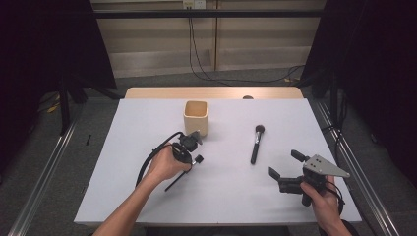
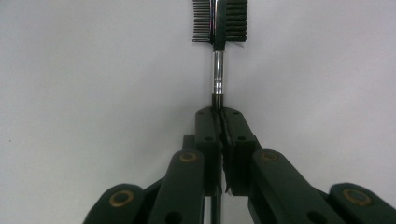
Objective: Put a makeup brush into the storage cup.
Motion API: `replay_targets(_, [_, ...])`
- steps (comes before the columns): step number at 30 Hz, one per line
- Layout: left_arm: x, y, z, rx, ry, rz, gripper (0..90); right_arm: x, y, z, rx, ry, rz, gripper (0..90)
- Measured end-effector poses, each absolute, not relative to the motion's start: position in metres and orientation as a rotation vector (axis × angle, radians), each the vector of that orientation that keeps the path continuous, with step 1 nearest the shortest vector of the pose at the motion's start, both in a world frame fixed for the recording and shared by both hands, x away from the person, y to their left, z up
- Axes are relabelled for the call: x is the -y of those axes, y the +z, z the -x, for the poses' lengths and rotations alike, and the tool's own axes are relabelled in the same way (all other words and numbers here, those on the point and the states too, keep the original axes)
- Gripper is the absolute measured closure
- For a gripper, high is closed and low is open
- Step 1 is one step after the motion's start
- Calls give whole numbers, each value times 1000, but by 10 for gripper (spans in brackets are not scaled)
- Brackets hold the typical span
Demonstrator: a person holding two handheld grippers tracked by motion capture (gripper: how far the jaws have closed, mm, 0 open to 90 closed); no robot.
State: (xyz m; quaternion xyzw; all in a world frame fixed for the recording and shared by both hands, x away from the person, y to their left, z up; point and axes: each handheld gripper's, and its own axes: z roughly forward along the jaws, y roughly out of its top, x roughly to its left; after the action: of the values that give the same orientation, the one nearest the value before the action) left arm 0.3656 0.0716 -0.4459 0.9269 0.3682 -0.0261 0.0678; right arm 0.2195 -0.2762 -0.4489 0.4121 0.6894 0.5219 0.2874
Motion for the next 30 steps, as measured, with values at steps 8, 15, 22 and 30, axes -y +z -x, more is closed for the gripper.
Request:
replay_targets(8, [-83,-446,-369,-1103,-136,-2728,863,277,-449,-219,-1837,1398,-1107,0])
replay_targets(15, [-87,-437,-368,-1085,-140,-2650,863,276,-449,-220,-1846,1398,-1103,0])
replay_targets(22, [-93,-430,-366,-1066,-54,-2552,864,277,-449,-220,-1842,1397,-1104,0])
replay_targets(30, [-103,-413,-355,-1015,-13,-2412,864,275,-449,-220,-1852,1398,-1098,0])
